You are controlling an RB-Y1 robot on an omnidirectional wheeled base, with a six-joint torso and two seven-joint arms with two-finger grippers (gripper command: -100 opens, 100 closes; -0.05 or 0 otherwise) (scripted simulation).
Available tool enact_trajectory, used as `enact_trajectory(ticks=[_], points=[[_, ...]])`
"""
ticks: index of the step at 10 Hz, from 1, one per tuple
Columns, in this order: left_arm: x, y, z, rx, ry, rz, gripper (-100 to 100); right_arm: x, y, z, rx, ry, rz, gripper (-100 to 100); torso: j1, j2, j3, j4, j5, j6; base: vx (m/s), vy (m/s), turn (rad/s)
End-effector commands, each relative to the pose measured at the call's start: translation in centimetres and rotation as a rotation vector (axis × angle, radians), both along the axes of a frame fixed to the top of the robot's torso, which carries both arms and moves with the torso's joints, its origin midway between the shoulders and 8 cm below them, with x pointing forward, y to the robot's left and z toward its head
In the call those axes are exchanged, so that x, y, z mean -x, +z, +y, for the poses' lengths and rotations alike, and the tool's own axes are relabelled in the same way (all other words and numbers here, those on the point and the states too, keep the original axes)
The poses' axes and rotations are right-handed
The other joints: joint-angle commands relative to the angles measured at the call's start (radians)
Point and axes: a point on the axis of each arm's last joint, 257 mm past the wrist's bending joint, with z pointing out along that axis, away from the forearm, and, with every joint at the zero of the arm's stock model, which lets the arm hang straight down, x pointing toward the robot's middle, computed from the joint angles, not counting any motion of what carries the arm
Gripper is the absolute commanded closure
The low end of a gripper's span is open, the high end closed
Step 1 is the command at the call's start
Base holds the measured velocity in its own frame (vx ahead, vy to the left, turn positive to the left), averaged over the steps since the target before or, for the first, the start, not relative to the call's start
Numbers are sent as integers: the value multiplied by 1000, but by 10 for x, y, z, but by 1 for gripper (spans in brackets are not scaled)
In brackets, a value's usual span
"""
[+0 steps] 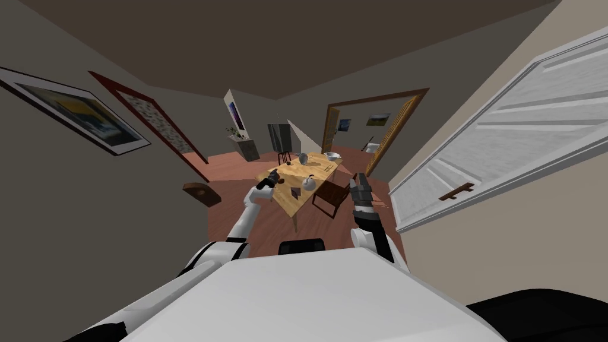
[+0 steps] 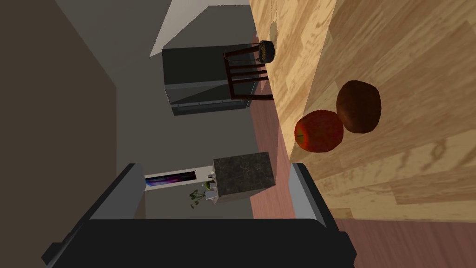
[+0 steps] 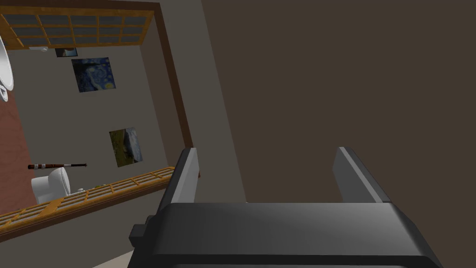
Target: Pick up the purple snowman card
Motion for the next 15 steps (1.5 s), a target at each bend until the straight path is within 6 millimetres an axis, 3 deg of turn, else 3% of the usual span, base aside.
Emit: enact_trajectory(ticks=[1,5,6,9,13,15], points=[[-4,-12,-1,3,3,48,-100,0,0,0,0,0,0,0,0,0,0,0,0,0,-6,107,-108],[-18,-27,-14,21,-4,149,-100,0,0,0,0,0,0,0,-2,0,0,0,0,-1,-10,90,-109],[-17,-39,-11,19,2,173,-100,0,0,0,0,0,0,0,0,-1,-1,0,0,0,-5,88,-108],[-25,-47,-27,34,-8,259,-100,0,0,0,0,0,0,0,1,-1,0,0,0,-1,-10,103,-138],[-24,-74,-30,35,1,354,-100,0,0,0,0,0,0,0,-1,-2,-1,0,0,-1,1,75,-89],[-27,-72,-41,41,-8,385,-100,0,0,0,0,0,0,0,-2,-2,-1,0,0,-1,0,56,-81]])
